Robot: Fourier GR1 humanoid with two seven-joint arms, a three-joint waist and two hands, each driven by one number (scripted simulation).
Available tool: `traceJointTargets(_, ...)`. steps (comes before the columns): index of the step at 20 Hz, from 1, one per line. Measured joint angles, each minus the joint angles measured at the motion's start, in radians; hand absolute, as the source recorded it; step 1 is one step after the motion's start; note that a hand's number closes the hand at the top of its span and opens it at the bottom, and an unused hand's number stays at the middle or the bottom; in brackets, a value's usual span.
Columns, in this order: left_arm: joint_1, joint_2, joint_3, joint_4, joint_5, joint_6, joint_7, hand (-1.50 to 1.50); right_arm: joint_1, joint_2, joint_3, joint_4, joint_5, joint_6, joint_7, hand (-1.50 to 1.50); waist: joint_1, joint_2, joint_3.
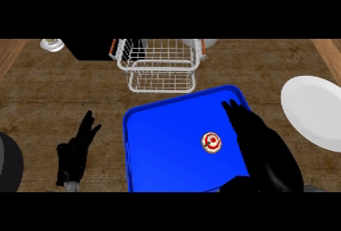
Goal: Pick the cupcake from the tray and place it in the tiered basket
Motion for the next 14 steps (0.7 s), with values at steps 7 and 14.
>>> traceJointTargets(7, 0.024, -0.015, -0.002, -0.013, -0.014, 0.005, -0.014, 0.0, -0.014, 0.079, 0.041, 0.09, 0.02, 0.045, 0.017, -1.5, -0.003, 0.0, 0.0)
traceJointTargets(14, 0.026, -0.018, 0.013, -0.004, -0.014, -0.013, -0.023, 0.0, -0.039, 0.187, 0.066, 0.17, 0.046, 0.069, 0.033, -1.5, -0.006, -0.001, 0.002)
